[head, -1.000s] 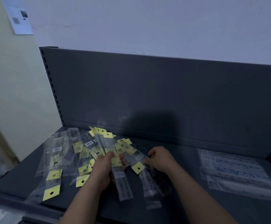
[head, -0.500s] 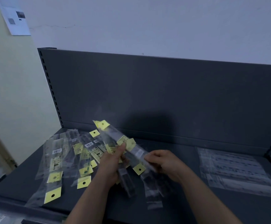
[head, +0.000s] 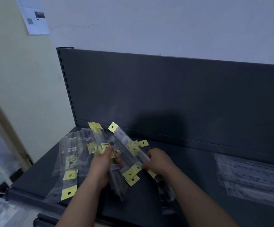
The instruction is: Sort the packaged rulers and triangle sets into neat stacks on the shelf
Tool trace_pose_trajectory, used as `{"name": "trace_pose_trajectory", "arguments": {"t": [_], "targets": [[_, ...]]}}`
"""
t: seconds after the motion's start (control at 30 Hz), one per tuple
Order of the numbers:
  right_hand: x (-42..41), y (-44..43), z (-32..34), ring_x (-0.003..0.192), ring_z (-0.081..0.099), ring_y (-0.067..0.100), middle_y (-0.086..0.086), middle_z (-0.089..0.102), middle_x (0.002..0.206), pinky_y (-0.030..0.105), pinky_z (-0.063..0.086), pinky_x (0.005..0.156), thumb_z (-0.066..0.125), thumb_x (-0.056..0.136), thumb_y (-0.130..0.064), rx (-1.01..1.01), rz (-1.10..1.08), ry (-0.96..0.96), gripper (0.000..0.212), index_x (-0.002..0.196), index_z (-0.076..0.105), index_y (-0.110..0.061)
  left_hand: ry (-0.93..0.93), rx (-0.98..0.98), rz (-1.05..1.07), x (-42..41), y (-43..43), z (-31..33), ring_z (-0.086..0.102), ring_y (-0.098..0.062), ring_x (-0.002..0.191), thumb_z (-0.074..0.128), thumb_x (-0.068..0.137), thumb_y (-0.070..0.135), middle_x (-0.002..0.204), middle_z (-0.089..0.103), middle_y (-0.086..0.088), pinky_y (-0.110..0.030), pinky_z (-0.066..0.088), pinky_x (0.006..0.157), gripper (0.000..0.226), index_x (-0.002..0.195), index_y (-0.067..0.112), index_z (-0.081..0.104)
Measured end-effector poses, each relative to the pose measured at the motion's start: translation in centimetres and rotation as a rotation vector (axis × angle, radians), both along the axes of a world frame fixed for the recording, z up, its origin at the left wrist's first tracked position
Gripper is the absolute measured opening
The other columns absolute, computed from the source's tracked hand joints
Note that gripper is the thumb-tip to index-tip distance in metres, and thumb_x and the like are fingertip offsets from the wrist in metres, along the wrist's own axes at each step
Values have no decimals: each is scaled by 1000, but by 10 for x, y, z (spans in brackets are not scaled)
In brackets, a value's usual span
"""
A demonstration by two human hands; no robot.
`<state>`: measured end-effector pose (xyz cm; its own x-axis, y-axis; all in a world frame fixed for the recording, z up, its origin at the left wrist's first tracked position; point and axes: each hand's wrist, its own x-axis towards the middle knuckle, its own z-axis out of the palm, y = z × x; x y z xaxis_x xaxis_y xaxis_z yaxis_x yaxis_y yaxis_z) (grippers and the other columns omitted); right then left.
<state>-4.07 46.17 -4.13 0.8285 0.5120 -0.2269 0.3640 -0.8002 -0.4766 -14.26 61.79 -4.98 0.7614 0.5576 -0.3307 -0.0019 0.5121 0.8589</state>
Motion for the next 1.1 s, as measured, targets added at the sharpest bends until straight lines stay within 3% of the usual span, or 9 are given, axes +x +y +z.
{"name": "trace_pose_trajectory", "arguments": {"t": [0.07,0.13,0.27,0.37,0.47,0.53,0.73,0.9,1.1], "targets": [[5,-4,1,59,44,16,0,46,64,29,33,56,60,84,-25,107,-29,65,29,62,44,-16,2,-32,-3,-2,2,-2,49,-20,54,47,100,20,65,53,-6,-32,51,54,12,96,9,51],[8,-11,4,55,42,15,0,45,59,28,32,56,55,87,-16,238,-58,109,31,58,43,-17,19,-37,-2,-3,0,-2,52,-21,57,48,100,17,68,55,-9,-33,53,54,14,93,6,53],[4,-31,9,58,58,14,7,65,67,26,44,57,60,90,-14,508,-76,385,9,84,66,-10,14,26,-28,-1,-11,1,60,-21,58,63,91,11,68,62,-11,-33,57,58,12,82,3,61],[-3,-38,9,58,62,15,9,68,68,25,46,54,63,89,-12,612,-49,555,10,94,66,-4,-34,24,-50,6,-24,4,63,-20,58,66,87,6,69,65,-9,-30,57,54,5,85,4,62],[-10,-40,9,63,66,15,10,70,76,27,51,56,66,88,-11,644,-13,632,13,98,64,-3,-46,-2,-14,16,-30,4,66,-27,76,66,86,4,85,68,-14,-40,58,70,6,90,5,61],[-11,-41,8,67,68,18,12,71,81,29,53,58,67,87,-11,660,-15,657,15,101,62,-6,-38,5,20,19,-30,3,64,-28,76,64,88,3,85,67,-14,-39,57,69,6,92,5,59],[-9,-45,8,60,67,18,13,69,75,29,55,56,54,95,-7,618,-93,566,15,108,60,-4,-6,123,100,13,-24,4,57,-21,64,57,93,4,71,62,-10,-32,48,60,12,82,8,58],[-1,-53,20,53,56,14,10,62,67,23,46,48,53,90,-1,578,-105,403,18,102,66,-5,-28,147,97,5,-16,6,52,-16,61,55,96,9,72,55,-7,-26,47,49,8,88,10,54],[28,-96,66,48,61,13,7,63,61,19,41,42,75,75,3,632,-126,251,18,84,62,-4,-67,208,109,-2,-3,30,66,-20,75,47,101,15,88,69,-15,-29,59,67,19,95,2,60]]}}
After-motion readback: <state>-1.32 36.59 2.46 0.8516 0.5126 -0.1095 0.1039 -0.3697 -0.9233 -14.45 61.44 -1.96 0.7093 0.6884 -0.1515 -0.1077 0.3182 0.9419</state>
